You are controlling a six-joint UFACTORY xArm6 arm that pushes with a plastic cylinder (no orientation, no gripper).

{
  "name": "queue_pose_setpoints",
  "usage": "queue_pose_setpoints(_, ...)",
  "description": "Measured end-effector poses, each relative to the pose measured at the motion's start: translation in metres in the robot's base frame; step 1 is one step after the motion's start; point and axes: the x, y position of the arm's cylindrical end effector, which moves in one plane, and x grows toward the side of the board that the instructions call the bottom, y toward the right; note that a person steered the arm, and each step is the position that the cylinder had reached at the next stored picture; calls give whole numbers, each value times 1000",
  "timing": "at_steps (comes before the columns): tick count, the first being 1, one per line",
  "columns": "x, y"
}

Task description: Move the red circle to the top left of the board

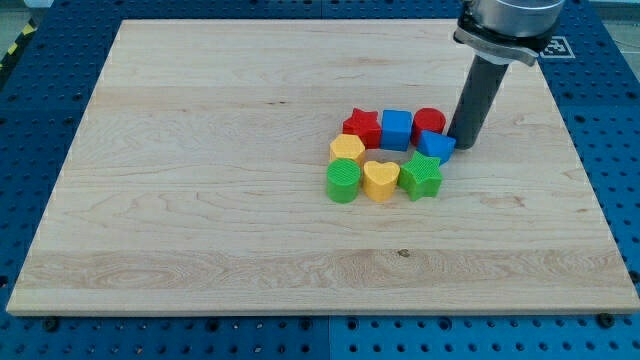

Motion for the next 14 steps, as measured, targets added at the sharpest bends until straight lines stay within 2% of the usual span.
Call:
queue_pose_setpoints(3,-1,-26)
queue_pose_setpoints(4,-21,-26)
queue_pose_setpoints(8,-55,-40)
queue_pose_setpoints(9,-73,-74)
queue_pose_setpoints(13,-74,-201)
queue_pose_setpoints(14,-78,-181)
